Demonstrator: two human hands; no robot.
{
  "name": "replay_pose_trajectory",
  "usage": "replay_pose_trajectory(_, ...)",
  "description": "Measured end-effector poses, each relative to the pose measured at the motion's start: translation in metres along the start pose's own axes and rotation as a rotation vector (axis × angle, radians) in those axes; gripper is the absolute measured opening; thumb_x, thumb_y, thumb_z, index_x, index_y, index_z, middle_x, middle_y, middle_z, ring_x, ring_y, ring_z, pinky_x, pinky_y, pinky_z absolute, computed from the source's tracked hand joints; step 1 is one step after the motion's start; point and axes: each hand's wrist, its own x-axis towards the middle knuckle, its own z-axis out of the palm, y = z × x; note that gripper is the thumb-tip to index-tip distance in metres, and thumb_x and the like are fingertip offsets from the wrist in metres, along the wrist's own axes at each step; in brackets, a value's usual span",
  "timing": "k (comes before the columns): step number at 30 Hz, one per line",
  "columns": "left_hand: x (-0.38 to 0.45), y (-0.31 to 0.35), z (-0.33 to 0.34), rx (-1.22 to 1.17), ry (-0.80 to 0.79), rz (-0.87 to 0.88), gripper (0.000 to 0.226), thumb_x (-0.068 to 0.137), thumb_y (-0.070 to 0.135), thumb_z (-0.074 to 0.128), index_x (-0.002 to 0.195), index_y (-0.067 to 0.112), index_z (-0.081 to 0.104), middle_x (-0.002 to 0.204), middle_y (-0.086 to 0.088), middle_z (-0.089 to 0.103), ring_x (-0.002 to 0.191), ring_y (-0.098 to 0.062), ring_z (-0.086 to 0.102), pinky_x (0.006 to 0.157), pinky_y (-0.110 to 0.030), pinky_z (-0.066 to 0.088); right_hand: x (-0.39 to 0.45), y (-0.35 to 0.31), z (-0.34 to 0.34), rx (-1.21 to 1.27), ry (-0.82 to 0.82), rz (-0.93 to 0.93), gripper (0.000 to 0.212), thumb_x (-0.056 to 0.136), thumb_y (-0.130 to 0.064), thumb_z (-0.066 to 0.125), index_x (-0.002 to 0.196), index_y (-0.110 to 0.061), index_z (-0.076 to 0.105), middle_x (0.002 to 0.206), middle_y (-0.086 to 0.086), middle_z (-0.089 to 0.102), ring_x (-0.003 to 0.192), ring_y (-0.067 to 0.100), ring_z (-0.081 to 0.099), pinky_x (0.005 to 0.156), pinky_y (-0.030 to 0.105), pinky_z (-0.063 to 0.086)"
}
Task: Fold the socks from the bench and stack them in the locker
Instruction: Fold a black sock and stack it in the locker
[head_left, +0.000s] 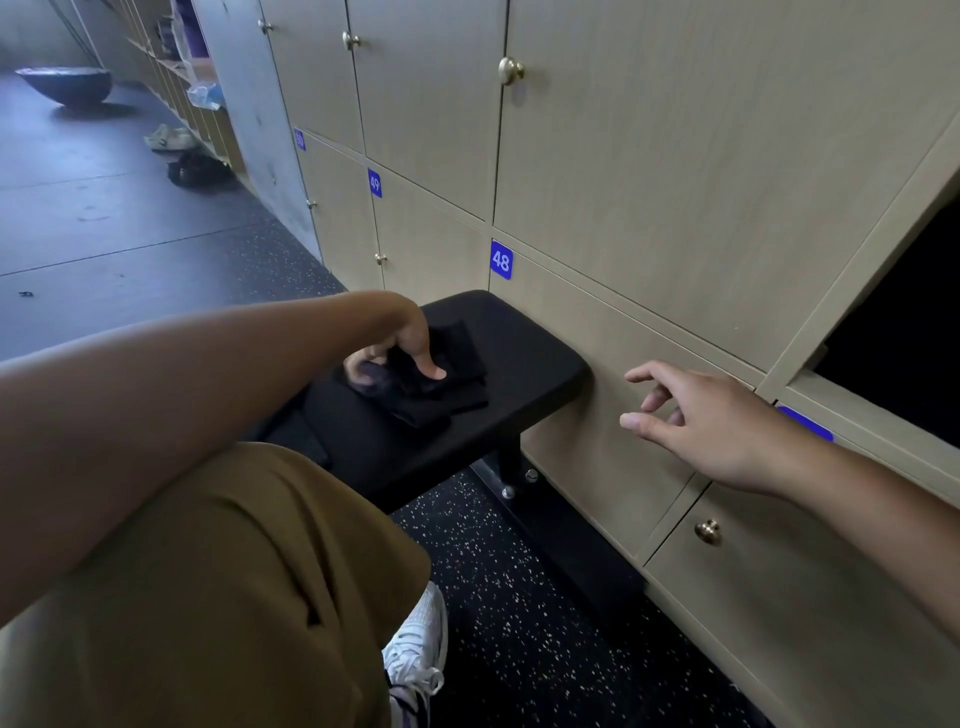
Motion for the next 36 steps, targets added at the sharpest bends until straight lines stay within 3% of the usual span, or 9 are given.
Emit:
replay_pose_trajectory(3,0.003,0.004,0.006,-0.013,0.011,0.054,0.069,0.087,0.025,0.082,0.146,0.020,0.047,0.137,-0.006,0.049,0.105,-0.028,0.044,0.061,-0.043,0.049,0.000,-0.001,0.000,-0.001,-0.002,-0.002,0.047,0.096,-0.052,0.059,0.139,-0.037,0.047,0.111,-0.012,0.059,0.090,0.008,0.058,0.085,0.034,0.049)
replay_pose_trajectory(6,0.000,0.005,0.008,-0.011,0.004,0.098,0.058,0.092,0.022,0.076,0.144,0.017,0.050,0.123,-0.007,0.050,0.105,-0.026,0.043,0.065,-0.046,0.044,0.000,-0.001,0.001,0.002,-0.001,-0.002,0.047,0.096,-0.052,0.059,0.139,-0.036,0.047,0.112,-0.012,0.059,0.089,0.008,0.058,0.085,0.034,0.048)
replay_pose_trajectory(12,-0.002,0.004,0.010,-0.067,0.016,0.149,0.057,0.093,0.018,0.075,0.144,0.013,0.049,0.129,-0.010,0.050,0.108,-0.031,0.044,0.064,-0.041,0.043,-0.001,-0.003,0.005,0.078,-0.025,0.036,0.044,0.094,-0.052,0.061,0.134,-0.038,0.050,0.107,-0.014,0.061,0.089,0.006,0.061,0.084,0.033,0.050)
replay_pose_trajectory(15,-0.003,0.007,0.015,-0.102,0.031,0.186,0.060,0.092,0.017,0.076,0.144,0.011,0.047,0.142,-0.016,0.048,0.100,-0.035,0.047,0.060,-0.042,0.042,0.003,-0.015,0.022,0.265,-0.079,0.089,0.040,0.093,-0.048,0.066,0.128,-0.034,0.055,0.101,-0.010,0.067,0.087,0.009,0.068,0.080,0.030,0.052)
replay_pose_trajectory(18,-0.009,0.015,0.025,-0.143,0.059,0.223,0.059,0.089,0.016,0.079,0.140,0.011,0.049,0.139,-0.019,0.049,0.087,-0.034,0.047,0.059,-0.041,0.042,0.013,-0.033,0.049,0.490,-0.218,0.166,0.045,0.095,-0.043,0.066,0.133,-0.025,0.051,0.108,0.001,0.066,0.082,0.014,0.072,0.076,0.035,0.057)
replay_pose_trajectory(23,-0.019,0.032,0.049,-0.175,0.116,0.316,0.046,0.087,0.014,0.081,0.126,0.010,0.058,0.129,-0.017,0.057,0.098,-0.034,0.053,0.056,-0.036,0.045,0.027,-0.057,0.073,0.773,-0.340,0.314,0.065,0.096,-0.043,0.065,0.144,-0.022,0.027,0.116,0.007,0.064,0.097,0.022,0.073,0.077,0.035,0.062)
replay_pose_trajectory(30,-0.028,0.042,0.063,-0.140,0.187,0.380,0.049,0.085,0.029,0.083,0.120,0.004,0.060,0.115,-0.017,0.068,0.084,-0.030,0.057,0.055,-0.035,0.045,0.048,-0.075,0.092,1.189,-0.287,0.463,0.080,0.095,-0.019,0.072,0.152,-0.008,0.016,0.126,0.022,0.057,0.101,0.036,0.071,0.083,0.042,0.062)
replay_pose_trajectory(33,-0.034,0.041,0.063,-0.179,0.179,0.395,0.047,0.086,0.028,0.083,0.118,0.002,0.060,0.103,-0.016,0.064,0.082,-0.031,0.055,0.064,-0.037,0.047,0.057,-0.082,0.105,1.154,-0.175,0.463,0.073,0.092,-0.006,0.072,0.148,-0.004,0.025,0.140,0.022,0.049,0.116,0.035,0.063,0.069,0.035,0.062)
replay_pose_trajectory(36,-0.038,0.039,0.060,-0.262,0.148,0.410,0.045,0.086,0.026,0.083,0.118,0.007,0.057,0.113,-0.014,0.064,0.094,-0.031,0.060,0.062,-0.036,0.047,0.063,-0.078,0.110,1.031,-0.083,0.472,0.056,0.090,-0.004,0.073,0.133,-0.014,0.040,0.133,0.016,0.053,0.115,0.029,0.061,0.068,0.032,0.059)
